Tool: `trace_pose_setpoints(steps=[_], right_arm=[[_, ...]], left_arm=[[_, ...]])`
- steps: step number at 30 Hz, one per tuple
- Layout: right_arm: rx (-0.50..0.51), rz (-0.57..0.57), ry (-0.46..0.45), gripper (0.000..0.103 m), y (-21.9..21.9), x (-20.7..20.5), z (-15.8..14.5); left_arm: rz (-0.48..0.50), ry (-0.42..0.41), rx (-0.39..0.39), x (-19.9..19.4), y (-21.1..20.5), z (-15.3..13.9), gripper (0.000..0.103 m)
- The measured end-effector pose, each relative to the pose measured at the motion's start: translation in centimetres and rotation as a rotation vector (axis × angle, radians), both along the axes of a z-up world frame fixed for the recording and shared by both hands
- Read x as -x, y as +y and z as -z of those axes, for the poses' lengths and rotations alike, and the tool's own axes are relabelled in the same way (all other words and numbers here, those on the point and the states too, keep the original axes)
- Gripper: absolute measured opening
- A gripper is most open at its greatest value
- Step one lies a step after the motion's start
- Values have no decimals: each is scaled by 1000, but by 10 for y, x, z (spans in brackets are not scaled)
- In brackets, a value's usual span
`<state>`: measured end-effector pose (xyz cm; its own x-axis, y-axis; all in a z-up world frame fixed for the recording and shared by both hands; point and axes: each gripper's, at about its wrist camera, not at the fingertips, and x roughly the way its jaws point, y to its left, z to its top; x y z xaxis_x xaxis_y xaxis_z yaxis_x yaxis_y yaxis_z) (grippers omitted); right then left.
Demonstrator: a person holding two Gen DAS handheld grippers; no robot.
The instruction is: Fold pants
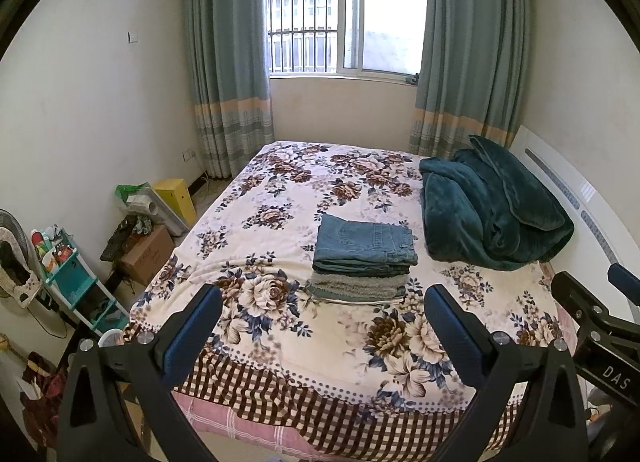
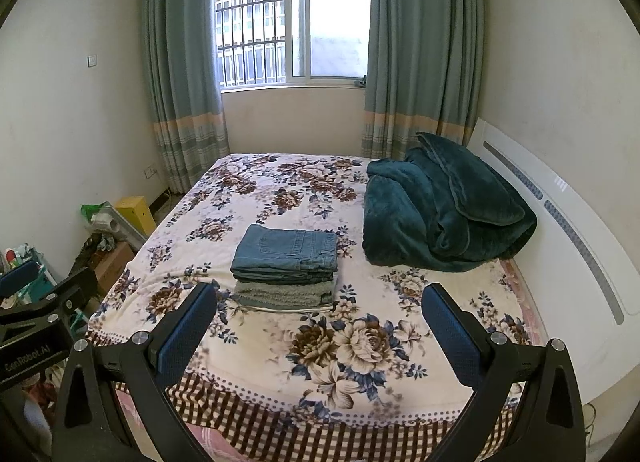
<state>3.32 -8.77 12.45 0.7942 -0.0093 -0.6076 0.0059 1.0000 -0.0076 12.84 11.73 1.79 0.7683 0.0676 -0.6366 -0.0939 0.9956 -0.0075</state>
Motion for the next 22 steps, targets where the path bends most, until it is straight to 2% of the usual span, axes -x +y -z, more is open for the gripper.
trace_pose_setpoints(steps=[22], right_arm=[[-3,-8,3,103,3,0,-1]], left_arm=[[-9,-10,-5,-1,1,-4,103]])
